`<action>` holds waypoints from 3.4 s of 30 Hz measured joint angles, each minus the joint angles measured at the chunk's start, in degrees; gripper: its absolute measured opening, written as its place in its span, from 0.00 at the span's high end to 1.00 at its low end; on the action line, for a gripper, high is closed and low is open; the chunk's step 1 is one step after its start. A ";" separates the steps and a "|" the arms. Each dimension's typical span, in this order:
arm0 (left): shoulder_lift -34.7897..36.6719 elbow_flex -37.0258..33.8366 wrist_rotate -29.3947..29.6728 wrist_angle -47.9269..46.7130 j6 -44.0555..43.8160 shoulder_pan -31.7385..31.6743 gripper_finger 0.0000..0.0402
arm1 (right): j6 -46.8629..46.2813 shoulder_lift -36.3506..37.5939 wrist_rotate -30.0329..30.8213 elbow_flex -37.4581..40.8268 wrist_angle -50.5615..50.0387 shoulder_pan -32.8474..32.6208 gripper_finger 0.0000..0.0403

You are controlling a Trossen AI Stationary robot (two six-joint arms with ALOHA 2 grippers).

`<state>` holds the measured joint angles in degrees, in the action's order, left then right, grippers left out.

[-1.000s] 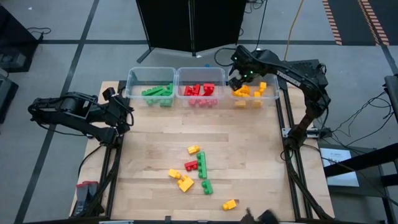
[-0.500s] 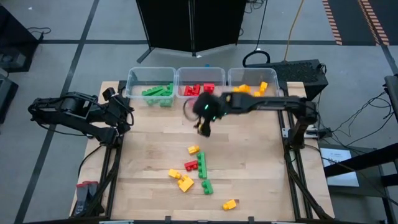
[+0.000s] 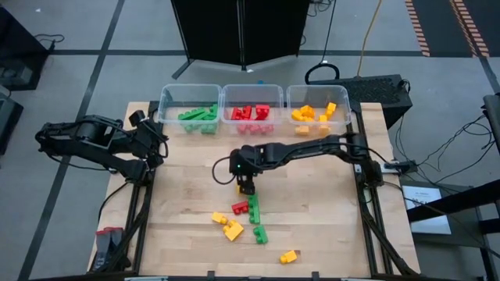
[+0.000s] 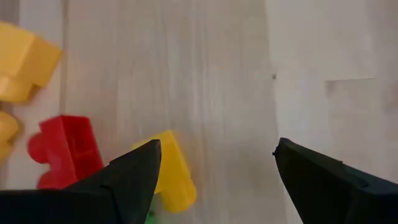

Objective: Sort blocks
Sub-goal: Put the yellow game piece with 1 stud into the right transparent bin

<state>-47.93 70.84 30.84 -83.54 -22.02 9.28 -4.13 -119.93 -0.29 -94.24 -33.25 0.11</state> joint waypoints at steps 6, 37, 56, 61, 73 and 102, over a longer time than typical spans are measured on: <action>0.01 -0.01 -0.82 -0.02 -0.02 0.00 1.00 | 3.32 -0.96 -1.75 -0.04 0.48 -1.77 0.24; -0.01 -0.01 -0.82 -0.12 0.04 0.00 1.00 | -1.37 -8.76 -0.15 -0.26 0.77 -2.76 0.71; 0.00 -0.01 -0.73 -0.12 0.28 0.00 1.00 | 5.04 -8.80 8.45 -24.40 -21.94 4.32 0.72; -0.01 -0.01 -0.70 -0.14 0.26 0.00 1.00 | 9.26 -8.44 11.27 -33.05 -32.64 8.65 0.72; 0.06 -0.01 -1.71 -2.00 -0.15 0.02 1.00 | 11.91 2.60 13.97 -31.83 -47.74 23.65 0.72; 0.06 -0.01 -0.36 -1.04 -0.37 0.01 1.00 | -7.76 25.61 14.98 18.87 -26.70 46.74 0.61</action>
<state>-47.88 70.83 30.48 -84.58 -22.39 9.29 -11.88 -94.32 14.69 -75.36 -59.94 46.85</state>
